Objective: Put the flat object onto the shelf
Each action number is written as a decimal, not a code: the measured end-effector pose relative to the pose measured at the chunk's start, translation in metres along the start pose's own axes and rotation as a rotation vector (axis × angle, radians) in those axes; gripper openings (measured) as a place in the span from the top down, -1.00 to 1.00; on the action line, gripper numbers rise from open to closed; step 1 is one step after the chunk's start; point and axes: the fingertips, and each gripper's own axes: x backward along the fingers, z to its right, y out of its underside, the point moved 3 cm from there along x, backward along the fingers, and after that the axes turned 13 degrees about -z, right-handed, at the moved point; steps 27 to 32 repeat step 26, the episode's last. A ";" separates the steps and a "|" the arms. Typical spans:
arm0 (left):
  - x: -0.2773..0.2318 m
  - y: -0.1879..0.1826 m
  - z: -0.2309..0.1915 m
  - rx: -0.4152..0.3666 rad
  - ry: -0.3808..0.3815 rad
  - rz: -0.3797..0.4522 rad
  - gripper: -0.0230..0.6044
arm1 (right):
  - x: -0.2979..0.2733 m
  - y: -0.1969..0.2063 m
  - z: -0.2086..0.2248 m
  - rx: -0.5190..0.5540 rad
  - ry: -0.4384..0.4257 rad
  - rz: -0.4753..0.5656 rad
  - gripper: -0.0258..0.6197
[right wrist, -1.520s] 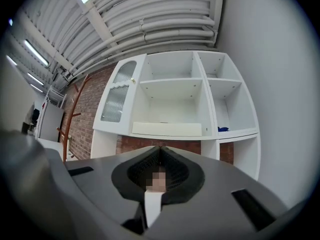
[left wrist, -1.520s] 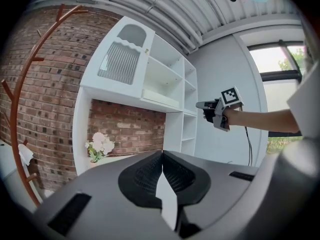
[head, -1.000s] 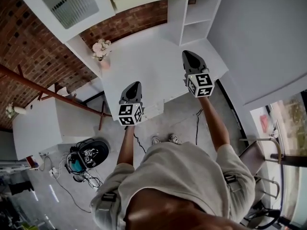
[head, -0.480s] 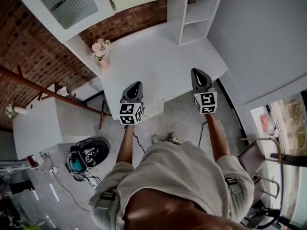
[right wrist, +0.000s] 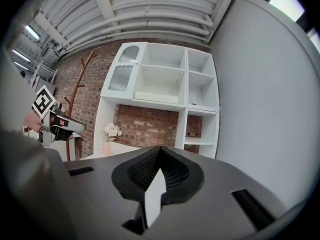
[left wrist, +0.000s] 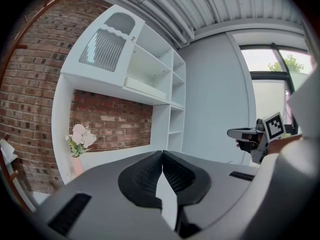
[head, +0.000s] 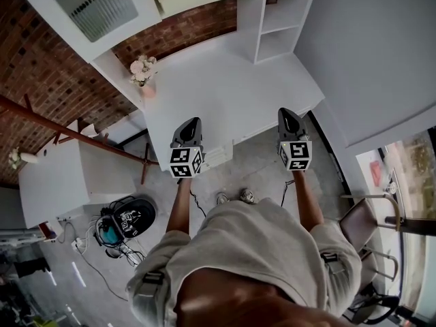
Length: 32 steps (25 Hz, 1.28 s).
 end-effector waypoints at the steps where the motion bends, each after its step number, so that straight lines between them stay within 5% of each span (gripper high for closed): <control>1: 0.000 0.000 0.000 0.002 -0.001 0.000 0.87 | 0.000 0.001 0.000 -0.002 0.001 -0.001 0.83; 32: 0.000 0.004 -0.005 0.032 -0.014 0.008 0.87 | -0.012 0.009 -0.005 0.006 0.006 -0.027 0.83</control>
